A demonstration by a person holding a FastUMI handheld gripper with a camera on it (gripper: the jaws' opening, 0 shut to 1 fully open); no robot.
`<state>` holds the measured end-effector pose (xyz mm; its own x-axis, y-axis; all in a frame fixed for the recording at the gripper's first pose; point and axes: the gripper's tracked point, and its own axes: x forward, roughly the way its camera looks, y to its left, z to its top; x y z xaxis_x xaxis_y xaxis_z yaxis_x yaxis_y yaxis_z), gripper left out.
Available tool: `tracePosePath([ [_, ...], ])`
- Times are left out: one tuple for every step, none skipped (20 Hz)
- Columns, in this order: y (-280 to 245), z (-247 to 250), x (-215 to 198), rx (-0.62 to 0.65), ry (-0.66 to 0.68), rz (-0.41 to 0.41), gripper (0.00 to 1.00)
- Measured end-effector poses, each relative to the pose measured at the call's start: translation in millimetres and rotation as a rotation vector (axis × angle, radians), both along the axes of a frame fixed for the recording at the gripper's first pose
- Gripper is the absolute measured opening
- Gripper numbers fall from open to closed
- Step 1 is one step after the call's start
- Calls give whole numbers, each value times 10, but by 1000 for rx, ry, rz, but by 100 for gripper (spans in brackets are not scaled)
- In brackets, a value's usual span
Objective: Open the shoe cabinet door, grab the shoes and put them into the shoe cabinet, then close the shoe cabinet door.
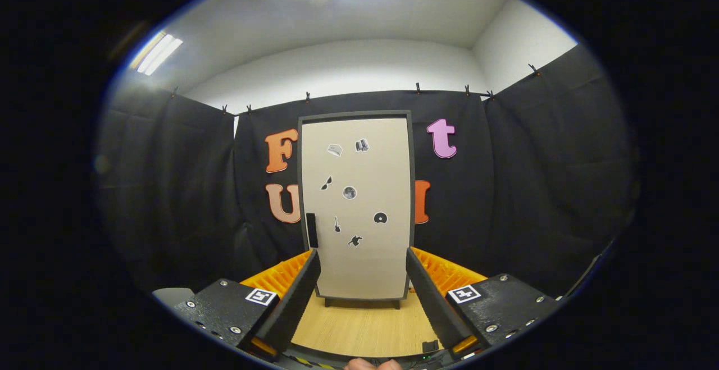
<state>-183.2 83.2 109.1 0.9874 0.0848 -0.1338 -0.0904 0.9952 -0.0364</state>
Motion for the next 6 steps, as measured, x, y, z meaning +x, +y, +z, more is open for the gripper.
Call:
tracePosePath([
  [6, 6, 17, 1, 1, -1, 95],
  [34, 15, 39, 3, 0, 1, 95],
  [41, 29, 51, 2, -3, 2, 95],
  [53, 28, 75, -3, -4, 1, 95],
  [56, 24, 89, -10, -6, -1, 95],
  [66, 39, 98, -15, -10, -2, 95],
])
